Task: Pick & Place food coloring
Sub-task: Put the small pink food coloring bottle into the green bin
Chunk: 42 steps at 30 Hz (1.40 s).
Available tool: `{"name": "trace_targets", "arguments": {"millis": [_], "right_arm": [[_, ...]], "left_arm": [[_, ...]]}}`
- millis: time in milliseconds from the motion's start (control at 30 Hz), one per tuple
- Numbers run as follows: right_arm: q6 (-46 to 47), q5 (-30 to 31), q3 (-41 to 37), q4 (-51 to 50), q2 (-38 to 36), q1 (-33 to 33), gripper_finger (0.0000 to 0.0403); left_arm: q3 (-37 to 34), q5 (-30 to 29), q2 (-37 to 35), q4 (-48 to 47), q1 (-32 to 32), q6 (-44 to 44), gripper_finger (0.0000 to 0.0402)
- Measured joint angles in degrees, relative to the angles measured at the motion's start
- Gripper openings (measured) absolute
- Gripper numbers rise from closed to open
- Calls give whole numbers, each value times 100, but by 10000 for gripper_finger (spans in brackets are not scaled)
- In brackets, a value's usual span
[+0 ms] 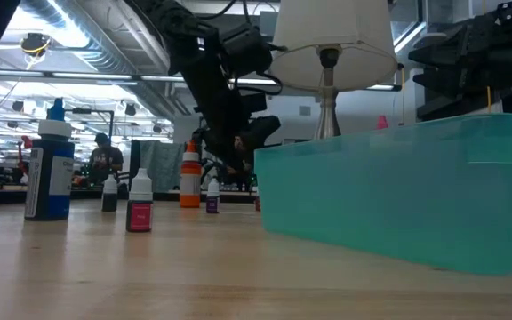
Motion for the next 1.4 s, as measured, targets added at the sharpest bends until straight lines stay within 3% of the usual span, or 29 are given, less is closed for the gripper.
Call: {"name": "trace_targets", "arguments": {"millis": [567, 700, 1133, 1400], "right_arm": [[0, 2, 0, 0, 0, 1, 397], [0, 2, 0, 0, 0, 1, 397], [0, 2, 0, 0, 0, -1, 397], [0, 2, 0, 0, 0, -1, 397]], "left_arm": [[-4, -84, 0, 109, -186, 312, 269], [-4, 209, 0, 215, -212, 579, 269], [-7, 385, -2, 244, -245, 1511, 269], [-8, 501, 112, 250, -113, 1554, 269]]}}
